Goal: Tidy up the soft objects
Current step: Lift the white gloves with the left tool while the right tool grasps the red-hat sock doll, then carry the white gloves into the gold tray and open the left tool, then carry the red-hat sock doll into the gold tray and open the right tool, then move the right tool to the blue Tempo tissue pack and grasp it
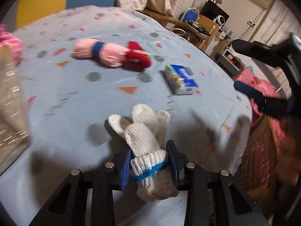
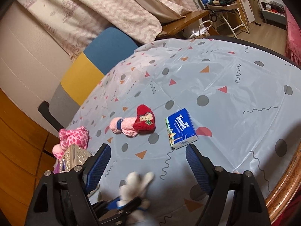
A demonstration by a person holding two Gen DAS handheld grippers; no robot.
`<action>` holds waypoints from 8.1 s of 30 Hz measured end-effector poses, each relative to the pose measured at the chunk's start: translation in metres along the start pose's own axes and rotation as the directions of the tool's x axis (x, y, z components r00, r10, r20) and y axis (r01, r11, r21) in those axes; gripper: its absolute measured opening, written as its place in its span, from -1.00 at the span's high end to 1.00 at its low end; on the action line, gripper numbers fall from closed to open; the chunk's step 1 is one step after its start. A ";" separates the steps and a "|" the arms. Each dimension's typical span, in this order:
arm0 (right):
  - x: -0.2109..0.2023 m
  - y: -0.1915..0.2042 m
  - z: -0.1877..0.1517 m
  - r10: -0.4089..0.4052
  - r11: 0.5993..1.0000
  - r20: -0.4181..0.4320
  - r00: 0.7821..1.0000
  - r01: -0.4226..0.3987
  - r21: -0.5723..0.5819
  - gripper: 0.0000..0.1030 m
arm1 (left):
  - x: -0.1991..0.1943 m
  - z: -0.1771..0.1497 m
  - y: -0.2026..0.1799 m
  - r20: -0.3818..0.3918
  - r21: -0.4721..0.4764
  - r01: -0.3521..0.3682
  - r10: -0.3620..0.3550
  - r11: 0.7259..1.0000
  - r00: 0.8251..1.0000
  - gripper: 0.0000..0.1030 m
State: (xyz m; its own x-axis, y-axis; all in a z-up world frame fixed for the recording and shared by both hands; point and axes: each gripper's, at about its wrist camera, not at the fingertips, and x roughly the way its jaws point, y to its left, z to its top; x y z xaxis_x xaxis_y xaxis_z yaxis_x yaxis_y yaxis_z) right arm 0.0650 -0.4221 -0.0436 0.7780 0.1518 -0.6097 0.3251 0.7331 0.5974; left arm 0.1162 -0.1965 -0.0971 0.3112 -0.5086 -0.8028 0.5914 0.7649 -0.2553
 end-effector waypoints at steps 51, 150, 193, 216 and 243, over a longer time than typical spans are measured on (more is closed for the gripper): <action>0.147 0.096 -0.050 -0.280 0.848 -0.429 0.859 0.012 -0.530 0.49 | -0.075 -0.101 0.080 0.159 -0.231 -0.086 0.125 0.969 0.979 0.11; 0.145 0.128 -0.108 -0.373 0.579 -0.230 0.899 0.032 -0.814 0.35 | -0.298 -0.236 0.236 0.097 -0.700 -0.476 0.731 0.533 0.675 -0.13; 0.036 0.295 -0.203 0.033 0.435 -0.431 0.902 -0.402 -0.806 0.48 | -0.319 -0.225 0.204 0.188 -0.703 -0.451 0.756 0.549 0.627 -0.33; 0.085 0.388 -0.392 -0.050 0.264 -0.727 0.684 -0.693 -0.670 0.11 | -0.365 -0.278 0.243 0.114 -0.826 -0.412 0.831 0.384 0.545 -0.38; 0.035 0.306 -0.249 0.118 0.429 -0.456 0.882 -0.460 -0.778 0.10 | -0.304 -0.195 0.162 0.253 -0.583 -0.470 0.698 0.662 0.669 -0.42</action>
State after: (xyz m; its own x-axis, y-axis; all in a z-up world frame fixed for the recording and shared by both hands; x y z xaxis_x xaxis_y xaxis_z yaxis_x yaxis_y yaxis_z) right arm 0.0578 -0.0271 -0.0119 0.4792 0.5227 -0.7051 -0.6364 0.7601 0.1309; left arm -0.0279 0.1592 0.0001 0.8098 0.0936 -0.5793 -0.1885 0.9764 -0.1056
